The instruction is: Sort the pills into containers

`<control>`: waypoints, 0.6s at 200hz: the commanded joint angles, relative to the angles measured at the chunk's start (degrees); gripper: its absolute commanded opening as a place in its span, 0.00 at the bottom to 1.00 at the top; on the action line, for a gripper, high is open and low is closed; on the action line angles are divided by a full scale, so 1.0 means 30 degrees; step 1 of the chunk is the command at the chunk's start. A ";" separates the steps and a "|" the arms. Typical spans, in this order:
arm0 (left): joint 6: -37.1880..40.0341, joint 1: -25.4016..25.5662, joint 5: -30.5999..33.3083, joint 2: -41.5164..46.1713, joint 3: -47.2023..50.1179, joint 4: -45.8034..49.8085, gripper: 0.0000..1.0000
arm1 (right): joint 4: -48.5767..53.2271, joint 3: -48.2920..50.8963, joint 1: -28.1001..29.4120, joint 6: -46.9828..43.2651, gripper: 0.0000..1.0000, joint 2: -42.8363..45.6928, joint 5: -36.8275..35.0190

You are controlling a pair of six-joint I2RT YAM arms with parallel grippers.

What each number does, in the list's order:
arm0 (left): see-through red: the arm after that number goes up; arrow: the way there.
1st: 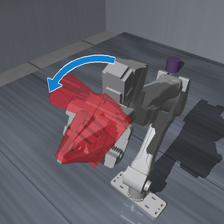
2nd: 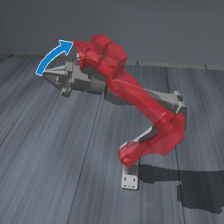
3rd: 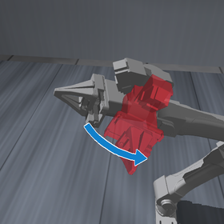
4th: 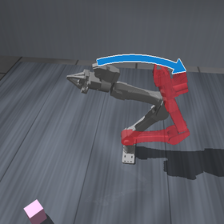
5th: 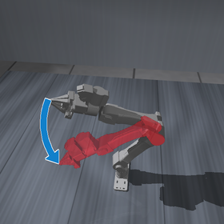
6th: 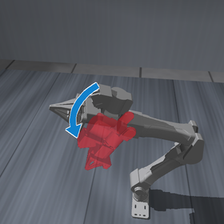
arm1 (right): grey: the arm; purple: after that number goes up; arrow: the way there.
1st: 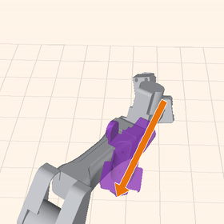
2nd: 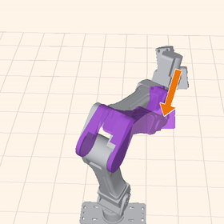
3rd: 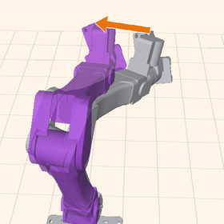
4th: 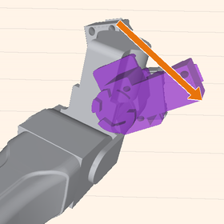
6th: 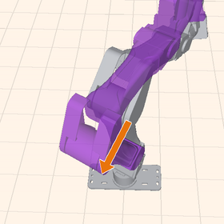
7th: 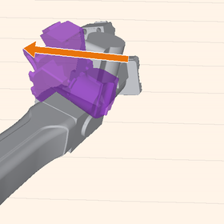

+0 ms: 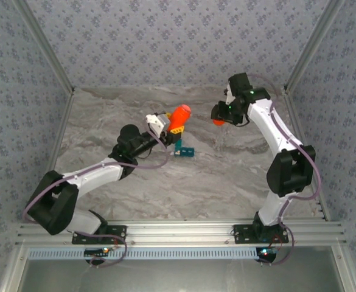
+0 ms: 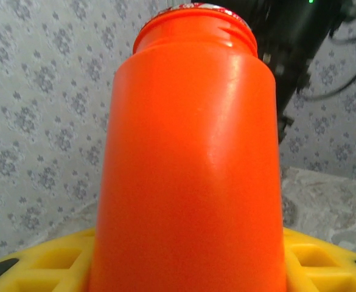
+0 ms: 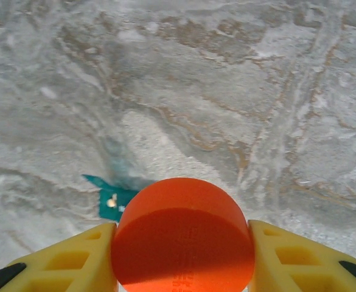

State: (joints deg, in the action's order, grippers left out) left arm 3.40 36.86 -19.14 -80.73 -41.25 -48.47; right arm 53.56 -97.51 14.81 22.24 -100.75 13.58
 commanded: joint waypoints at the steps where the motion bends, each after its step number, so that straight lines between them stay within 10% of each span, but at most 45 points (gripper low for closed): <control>1: -0.0011 -0.0103 -0.0711 -0.0564 0.0383 -0.1919 0.00 | 0.1414 -0.0965 0.0211 0.0229 0.47 0.0517 0.1761; 120: -0.0694 -0.1237 -0.3114 -0.3969 0.0610 -0.4554 0.00 | 0.3284 -0.4506 0.0198 -0.1428 0.47 -0.0655 0.5396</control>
State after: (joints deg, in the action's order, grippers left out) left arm 1.87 33.87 -24.51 -91.33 -37.69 -57.32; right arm 60.49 -107.46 15.84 20.40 -101.14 25.47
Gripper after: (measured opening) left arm 0.514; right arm 0.475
